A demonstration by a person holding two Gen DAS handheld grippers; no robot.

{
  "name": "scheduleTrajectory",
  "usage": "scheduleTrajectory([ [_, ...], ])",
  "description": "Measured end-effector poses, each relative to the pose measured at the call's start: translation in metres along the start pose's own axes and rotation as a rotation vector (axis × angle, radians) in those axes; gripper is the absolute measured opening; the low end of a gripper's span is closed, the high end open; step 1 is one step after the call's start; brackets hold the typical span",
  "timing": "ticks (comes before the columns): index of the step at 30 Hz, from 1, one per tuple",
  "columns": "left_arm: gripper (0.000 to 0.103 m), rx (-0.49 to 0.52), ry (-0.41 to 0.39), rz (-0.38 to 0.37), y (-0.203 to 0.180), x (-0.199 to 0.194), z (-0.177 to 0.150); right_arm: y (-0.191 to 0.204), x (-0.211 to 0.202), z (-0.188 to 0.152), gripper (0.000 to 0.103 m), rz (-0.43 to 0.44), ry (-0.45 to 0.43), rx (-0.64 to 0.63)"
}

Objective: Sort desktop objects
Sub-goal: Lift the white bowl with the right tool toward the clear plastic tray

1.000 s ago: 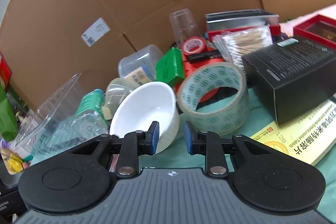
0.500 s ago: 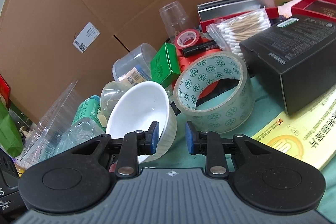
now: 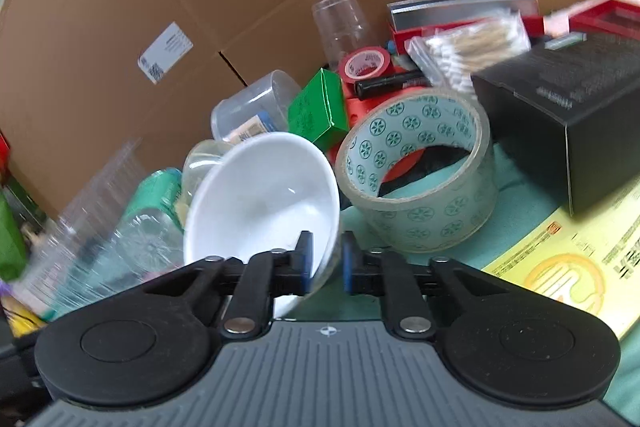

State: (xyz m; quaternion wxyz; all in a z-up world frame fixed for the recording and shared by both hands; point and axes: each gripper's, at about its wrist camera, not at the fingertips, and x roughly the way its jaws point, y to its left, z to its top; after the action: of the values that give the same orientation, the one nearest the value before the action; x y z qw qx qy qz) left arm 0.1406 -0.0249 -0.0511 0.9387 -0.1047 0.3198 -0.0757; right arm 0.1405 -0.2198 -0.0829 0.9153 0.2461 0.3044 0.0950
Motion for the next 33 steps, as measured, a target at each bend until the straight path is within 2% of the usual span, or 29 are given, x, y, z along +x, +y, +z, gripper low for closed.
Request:
scheduleTrajectory([
  [8,0.008,0.029,-0.032,-0.010,-0.008,-0.014,0.000,0.004,-0.015,0.000,0.014,-0.003,-0.040,-0.013],
  [16,0.009,0.050,-0.141,0.011,-0.008,-0.057,0.016,0.041,-0.044,0.011,0.014,0.023,-0.123,-0.104],
  [21,0.009,0.024,-0.219,0.048,0.015,-0.088,0.038,0.084,-0.048,0.018,0.014,0.078,-0.149,-0.165],
  [27,0.009,0.000,-0.293,0.128,0.056,-0.120,0.064,0.148,-0.042,0.024,0.014,0.159,-0.155,-0.241],
  [33,0.010,-0.043,-0.326,0.194,0.103,-0.139,0.081,0.203,-0.027,0.020,0.014,0.221,-0.139,-0.297],
])
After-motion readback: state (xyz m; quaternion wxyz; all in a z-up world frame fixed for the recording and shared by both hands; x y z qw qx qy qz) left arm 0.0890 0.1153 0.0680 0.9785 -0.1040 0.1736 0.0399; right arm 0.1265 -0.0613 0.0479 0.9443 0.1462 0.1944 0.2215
